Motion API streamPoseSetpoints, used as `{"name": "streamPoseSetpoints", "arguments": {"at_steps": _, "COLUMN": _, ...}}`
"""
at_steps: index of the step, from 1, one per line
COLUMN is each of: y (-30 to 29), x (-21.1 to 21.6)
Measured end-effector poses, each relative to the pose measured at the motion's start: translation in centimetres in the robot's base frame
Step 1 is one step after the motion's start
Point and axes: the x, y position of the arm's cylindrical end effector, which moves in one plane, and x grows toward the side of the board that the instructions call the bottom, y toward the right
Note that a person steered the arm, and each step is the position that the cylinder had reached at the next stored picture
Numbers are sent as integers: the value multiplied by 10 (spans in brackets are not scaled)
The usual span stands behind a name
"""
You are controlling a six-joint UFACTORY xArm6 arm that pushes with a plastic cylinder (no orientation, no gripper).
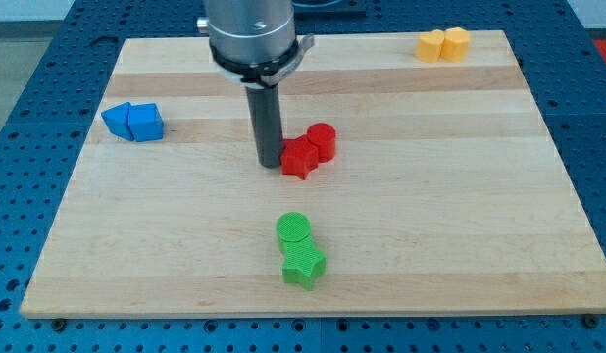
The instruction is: Place the red blocks to the center
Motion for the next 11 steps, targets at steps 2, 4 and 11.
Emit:
{"name": "streamPoseSetpoints", "arguments": {"at_steps": 2, "y": 0, "x": 0}}
{"name": "streamPoseSetpoints", "arguments": {"at_steps": 4, "y": 16, "x": 38}}
{"name": "streamPoseSetpoints", "arguments": {"at_steps": 11, "y": 125, "x": 30}}
